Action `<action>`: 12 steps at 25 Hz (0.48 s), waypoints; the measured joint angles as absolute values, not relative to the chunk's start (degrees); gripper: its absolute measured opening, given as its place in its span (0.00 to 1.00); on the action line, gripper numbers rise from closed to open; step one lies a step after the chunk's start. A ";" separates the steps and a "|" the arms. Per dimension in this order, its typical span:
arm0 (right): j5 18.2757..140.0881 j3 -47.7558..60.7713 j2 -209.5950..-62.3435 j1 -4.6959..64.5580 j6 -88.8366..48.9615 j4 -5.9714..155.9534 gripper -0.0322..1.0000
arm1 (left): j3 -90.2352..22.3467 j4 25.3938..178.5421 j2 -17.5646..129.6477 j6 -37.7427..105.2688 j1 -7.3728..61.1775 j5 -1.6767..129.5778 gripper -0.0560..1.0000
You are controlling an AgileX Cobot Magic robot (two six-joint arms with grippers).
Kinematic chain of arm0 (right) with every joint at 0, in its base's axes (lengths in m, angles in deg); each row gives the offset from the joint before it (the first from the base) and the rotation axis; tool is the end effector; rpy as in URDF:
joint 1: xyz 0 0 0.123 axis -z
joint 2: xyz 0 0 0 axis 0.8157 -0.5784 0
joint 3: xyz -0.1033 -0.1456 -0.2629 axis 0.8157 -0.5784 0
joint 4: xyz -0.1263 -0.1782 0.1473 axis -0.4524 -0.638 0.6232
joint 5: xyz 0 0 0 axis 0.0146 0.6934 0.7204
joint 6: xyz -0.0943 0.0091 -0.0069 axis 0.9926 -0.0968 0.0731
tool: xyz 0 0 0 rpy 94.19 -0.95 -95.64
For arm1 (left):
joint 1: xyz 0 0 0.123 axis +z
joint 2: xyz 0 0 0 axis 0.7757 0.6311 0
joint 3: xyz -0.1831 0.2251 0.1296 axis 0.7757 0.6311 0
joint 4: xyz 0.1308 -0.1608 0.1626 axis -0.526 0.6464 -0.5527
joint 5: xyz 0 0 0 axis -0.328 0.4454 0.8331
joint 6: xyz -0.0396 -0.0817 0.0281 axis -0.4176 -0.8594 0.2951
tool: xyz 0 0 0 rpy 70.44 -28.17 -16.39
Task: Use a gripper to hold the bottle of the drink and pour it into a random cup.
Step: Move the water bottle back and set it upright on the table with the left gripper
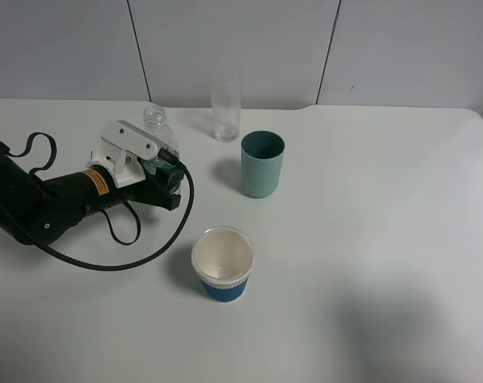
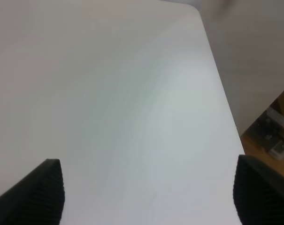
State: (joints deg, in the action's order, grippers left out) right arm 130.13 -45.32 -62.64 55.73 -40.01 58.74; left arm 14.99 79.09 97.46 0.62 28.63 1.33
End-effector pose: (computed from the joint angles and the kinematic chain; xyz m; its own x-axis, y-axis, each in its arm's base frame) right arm -0.0239 -0.0116 0.2812 -0.4565 -0.1120 -0.8826 0.0765 0.9834 -0.1644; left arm 0.2962 -0.1354 0.1072 -0.2724 0.2198 -0.9368 0.5258 0.8493 0.0464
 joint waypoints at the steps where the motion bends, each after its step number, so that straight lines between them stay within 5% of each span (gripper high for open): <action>1: 130.13 -45.32 -62.64 55.73 -40.01 58.74 0.75 | 14.99 79.09 97.46 0.62 28.63 1.33 0.55; 12: 130.13 -45.32 -62.64 55.73 -40.01 58.74 0.75 | 14.99 79.04 98.44 0.62 28.63 0.29 0.55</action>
State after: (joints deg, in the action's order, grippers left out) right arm 130.13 -45.32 -62.64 55.73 -40.01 58.74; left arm 14.99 79.04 98.44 0.62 28.63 0.29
